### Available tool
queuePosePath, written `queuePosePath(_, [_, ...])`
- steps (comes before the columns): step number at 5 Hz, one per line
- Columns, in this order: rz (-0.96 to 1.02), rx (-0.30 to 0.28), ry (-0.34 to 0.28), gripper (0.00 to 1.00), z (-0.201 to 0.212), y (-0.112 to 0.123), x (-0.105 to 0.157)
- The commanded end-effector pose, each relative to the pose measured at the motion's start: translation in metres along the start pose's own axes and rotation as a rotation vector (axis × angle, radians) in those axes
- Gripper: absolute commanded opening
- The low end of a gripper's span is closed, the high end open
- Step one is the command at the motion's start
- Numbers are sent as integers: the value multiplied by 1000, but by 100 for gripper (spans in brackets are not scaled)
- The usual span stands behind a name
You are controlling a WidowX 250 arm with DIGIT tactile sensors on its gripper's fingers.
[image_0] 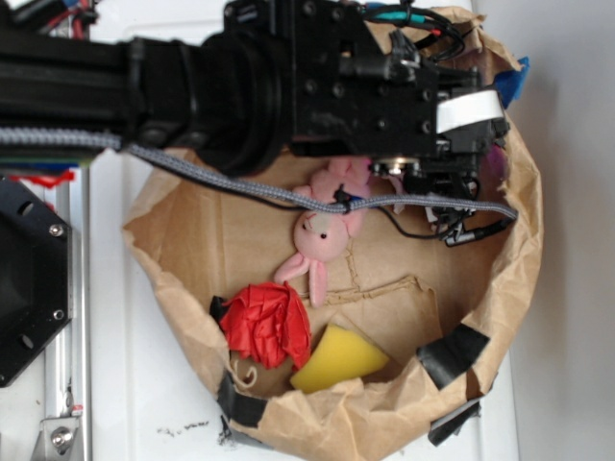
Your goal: Grab the white paper.
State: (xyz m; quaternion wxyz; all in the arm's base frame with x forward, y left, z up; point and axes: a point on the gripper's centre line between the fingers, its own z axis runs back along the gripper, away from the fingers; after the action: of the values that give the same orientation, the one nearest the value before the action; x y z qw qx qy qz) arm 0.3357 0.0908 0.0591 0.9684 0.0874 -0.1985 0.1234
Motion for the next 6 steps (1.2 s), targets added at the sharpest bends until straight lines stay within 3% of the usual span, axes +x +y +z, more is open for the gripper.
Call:
queuePosePath(1, [-8,-1,-77,0,17,4,21])
queuePosePath(4, [-8,4,-64,0,18,6,19])
queuePosePath(6, [-13,-39,-22,0,37,14,6])
